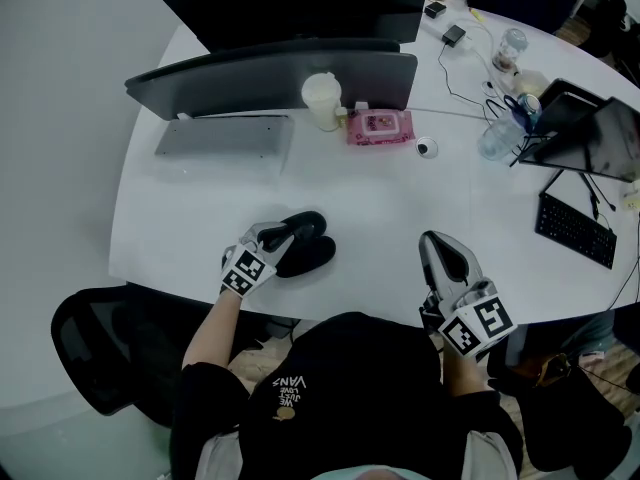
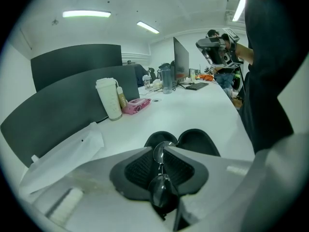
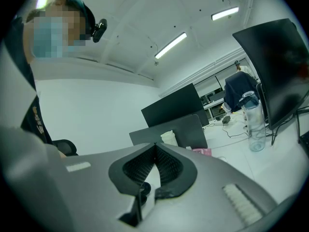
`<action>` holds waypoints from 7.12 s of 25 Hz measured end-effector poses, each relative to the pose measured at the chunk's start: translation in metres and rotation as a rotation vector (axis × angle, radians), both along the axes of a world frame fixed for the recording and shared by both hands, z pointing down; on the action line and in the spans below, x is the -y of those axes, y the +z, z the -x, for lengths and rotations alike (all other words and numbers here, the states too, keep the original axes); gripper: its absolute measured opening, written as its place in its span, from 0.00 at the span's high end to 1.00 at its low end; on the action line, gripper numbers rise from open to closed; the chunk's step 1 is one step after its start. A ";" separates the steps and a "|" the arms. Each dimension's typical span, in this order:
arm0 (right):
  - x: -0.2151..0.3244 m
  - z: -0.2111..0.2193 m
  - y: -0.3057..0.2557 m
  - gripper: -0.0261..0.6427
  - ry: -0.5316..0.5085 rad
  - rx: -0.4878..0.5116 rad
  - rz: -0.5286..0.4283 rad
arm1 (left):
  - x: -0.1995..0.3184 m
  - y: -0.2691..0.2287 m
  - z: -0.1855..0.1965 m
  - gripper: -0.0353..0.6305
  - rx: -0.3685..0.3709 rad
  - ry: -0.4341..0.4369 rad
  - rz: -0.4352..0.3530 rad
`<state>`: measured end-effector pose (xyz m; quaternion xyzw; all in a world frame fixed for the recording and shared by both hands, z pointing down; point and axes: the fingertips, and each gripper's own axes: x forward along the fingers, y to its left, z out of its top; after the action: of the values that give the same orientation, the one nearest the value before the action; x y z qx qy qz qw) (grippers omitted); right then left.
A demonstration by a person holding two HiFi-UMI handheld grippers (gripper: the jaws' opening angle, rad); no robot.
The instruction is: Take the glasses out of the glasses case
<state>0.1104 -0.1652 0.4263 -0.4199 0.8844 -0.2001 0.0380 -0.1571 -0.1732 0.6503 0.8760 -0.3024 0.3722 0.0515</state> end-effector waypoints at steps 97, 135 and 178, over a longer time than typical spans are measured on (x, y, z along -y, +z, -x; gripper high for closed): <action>-0.025 0.011 -0.011 0.96 -0.050 0.002 0.007 | 0.006 -0.051 -0.005 0.93 -0.145 -0.176 0.002; -0.068 0.067 -0.026 0.96 -0.105 -0.019 -0.040 | -0.050 -0.215 -0.032 0.93 -0.505 -0.191 -0.327; -0.124 0.107 -0.013 0.96 -0.065 -0.043 -0.031 | -0.147 -0.238 0.015 0.93 -0.612 -0.269 -0.309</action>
<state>0.0036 -0.0408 0.4131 -0.3944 0.9012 -0.1784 0.0188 -0.1722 -0.0265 0.4125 0.8966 -0.4381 0.0326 0.0553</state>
